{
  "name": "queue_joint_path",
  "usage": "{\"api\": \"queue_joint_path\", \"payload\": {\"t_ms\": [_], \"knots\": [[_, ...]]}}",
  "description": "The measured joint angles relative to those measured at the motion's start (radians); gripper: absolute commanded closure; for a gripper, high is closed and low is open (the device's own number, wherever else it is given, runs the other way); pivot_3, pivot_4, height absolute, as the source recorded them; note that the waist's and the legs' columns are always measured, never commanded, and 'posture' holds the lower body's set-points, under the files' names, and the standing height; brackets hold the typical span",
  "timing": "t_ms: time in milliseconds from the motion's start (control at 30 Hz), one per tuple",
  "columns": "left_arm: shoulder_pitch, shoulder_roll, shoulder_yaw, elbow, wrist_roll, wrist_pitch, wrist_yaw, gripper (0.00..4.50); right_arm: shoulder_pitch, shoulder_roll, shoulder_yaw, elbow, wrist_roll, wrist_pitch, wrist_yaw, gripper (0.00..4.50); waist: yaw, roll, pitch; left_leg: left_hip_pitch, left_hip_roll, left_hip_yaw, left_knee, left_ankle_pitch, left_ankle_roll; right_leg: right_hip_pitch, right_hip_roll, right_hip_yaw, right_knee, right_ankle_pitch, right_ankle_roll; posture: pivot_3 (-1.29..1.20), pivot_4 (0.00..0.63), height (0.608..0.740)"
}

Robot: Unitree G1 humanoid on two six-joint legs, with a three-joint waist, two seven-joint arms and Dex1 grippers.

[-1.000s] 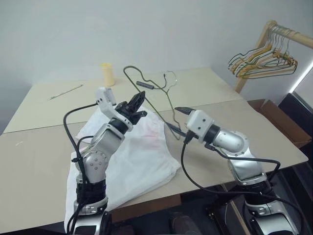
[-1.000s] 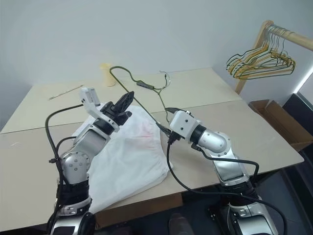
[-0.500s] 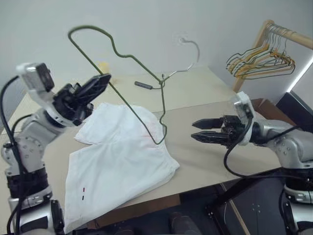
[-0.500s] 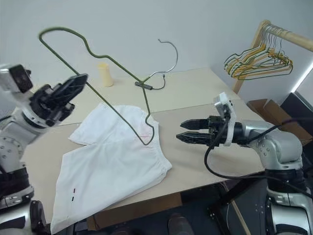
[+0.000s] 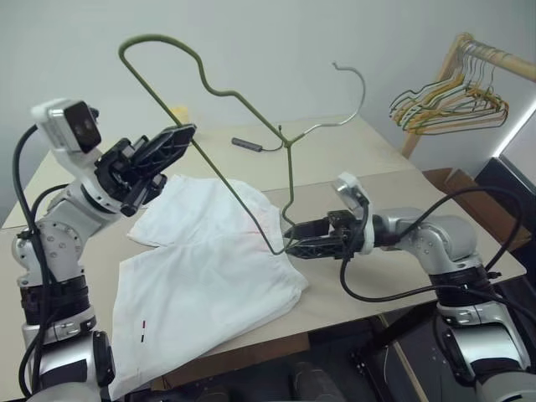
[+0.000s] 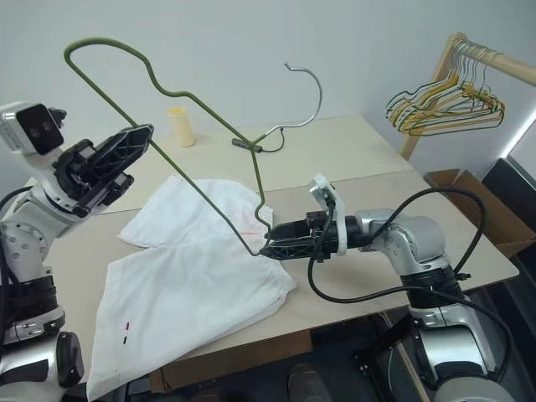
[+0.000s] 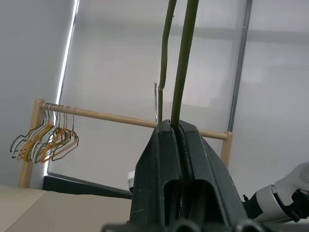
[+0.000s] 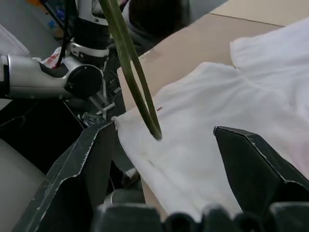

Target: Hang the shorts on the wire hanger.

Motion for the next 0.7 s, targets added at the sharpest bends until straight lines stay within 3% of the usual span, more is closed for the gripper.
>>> {"api": "queue_joint_path", "payload": {"t_ms": [433,700], "knots": [[0.000,-0.031,-0.006,0.000,0.041,-0.018,-0.009,4.50,-0.001,0.035,-0.018,-0.008,0.009,0.033,-0.065,0.69,-0.003,0.000,0.000,0.001,0.000,0.000,0.000,0.000,0.000,0.000,0.000,0.000,0.000,0.000,0.000,-0.15,0.000,0.740],[0.000,-0.048,-0.020,0.001,0.065,-0.022,-0.020,4.50,-0.001,0.039,-0.030,-0.018,0.029,0.034,-0.066,3.47,-0.003,0.000,0.000,0.001,0.000,0.000,0.000,0.000,0.000,0.000,0.000,0.000,0.000,0.000,0.000,-0.16,0.000,0.740]]}}
